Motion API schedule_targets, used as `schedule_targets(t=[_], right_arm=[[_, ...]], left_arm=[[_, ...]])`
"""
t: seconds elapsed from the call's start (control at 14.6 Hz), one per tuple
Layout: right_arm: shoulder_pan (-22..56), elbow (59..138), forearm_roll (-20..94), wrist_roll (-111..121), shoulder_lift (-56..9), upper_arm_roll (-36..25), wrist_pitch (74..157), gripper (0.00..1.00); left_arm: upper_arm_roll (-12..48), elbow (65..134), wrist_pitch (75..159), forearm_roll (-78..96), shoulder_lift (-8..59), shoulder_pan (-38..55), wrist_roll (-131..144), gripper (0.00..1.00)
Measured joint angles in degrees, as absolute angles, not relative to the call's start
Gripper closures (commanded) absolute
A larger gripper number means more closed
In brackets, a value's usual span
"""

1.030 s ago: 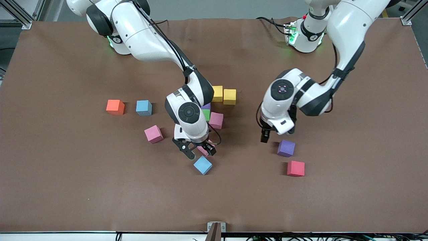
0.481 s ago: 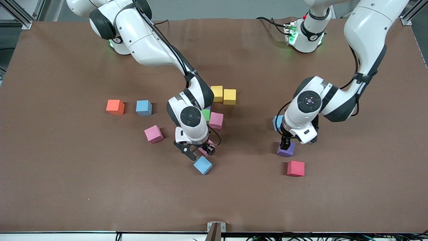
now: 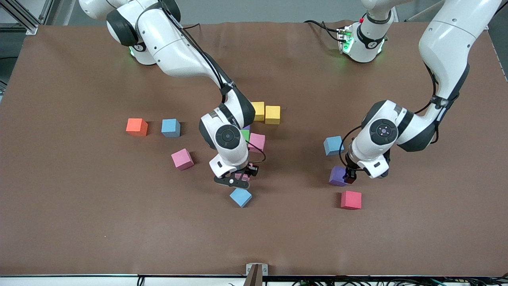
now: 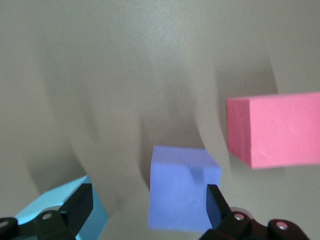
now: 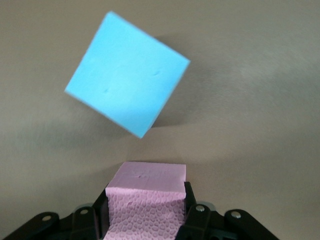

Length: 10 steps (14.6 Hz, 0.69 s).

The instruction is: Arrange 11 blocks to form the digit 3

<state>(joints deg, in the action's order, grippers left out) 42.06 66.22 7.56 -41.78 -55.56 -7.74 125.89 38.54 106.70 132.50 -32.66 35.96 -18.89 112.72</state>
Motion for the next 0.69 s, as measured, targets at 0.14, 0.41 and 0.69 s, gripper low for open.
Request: schedule_targets(t=[0.14,0.41,0.69], right_arm=[[42.47,67.76,7.56,-39.3,-54.62,-7.73,125.85,0.96],[43.43,71.56,7.56,-37.68,-52.36,-7.71,125.85,0.96],[43.98,75.34,7.56,-37.08,-50.07,-7.64,125.98,0.96]], left_arm=[[38.53,105.89,133.19,-32.94,37.19,-19.34,112.64,0.0],[38.64,103.33,133.25,-32.95,38.71,-18.79,112.63,0.0],[38.67,102.34,133.25,-33.0,39.22,-18.2,112.63,0.0]])
